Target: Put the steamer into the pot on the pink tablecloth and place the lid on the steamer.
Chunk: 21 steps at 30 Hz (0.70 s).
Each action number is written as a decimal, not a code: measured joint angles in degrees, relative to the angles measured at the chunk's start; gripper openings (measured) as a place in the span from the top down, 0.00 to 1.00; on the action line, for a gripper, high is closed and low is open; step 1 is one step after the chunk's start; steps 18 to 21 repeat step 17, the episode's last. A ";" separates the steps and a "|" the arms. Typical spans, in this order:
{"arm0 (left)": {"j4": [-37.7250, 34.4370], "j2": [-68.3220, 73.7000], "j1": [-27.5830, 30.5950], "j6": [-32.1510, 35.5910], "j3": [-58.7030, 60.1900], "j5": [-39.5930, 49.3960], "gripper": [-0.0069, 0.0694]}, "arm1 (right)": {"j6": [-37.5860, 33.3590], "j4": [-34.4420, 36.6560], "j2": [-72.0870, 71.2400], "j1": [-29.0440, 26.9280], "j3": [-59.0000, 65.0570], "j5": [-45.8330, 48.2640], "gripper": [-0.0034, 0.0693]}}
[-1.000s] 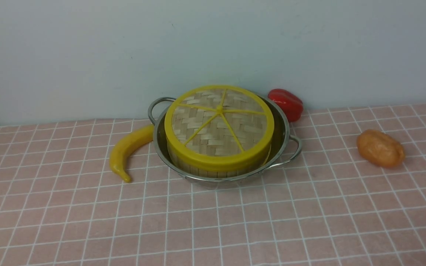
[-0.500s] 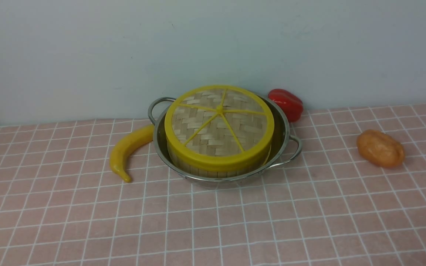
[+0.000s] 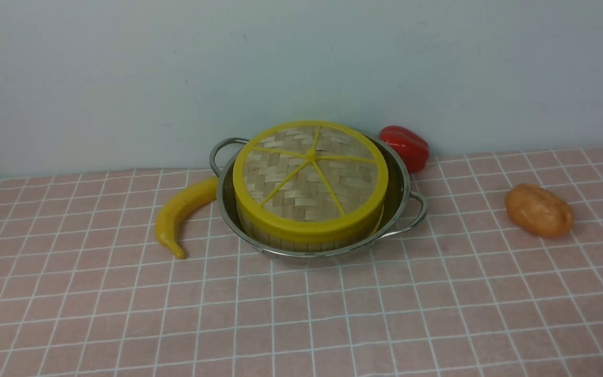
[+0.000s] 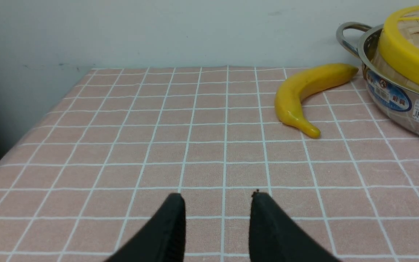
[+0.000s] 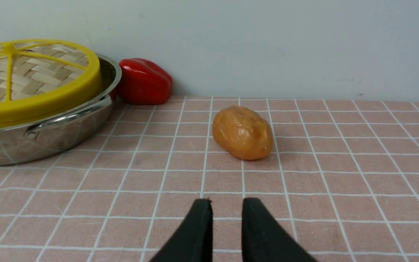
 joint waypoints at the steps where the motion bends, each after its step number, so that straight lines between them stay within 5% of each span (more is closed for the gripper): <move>1: 0.00 0.00 0.00 0.00 0.00 0.00 0.59 | 0.00 0.00 0.00 0.00 0.00 0.00 0.74; 21: 0.00 0.00 0.00 0.00 0.00 0.00 0.59 | 0.02 0.00 0.00 0.00 0.00 0.00 0.68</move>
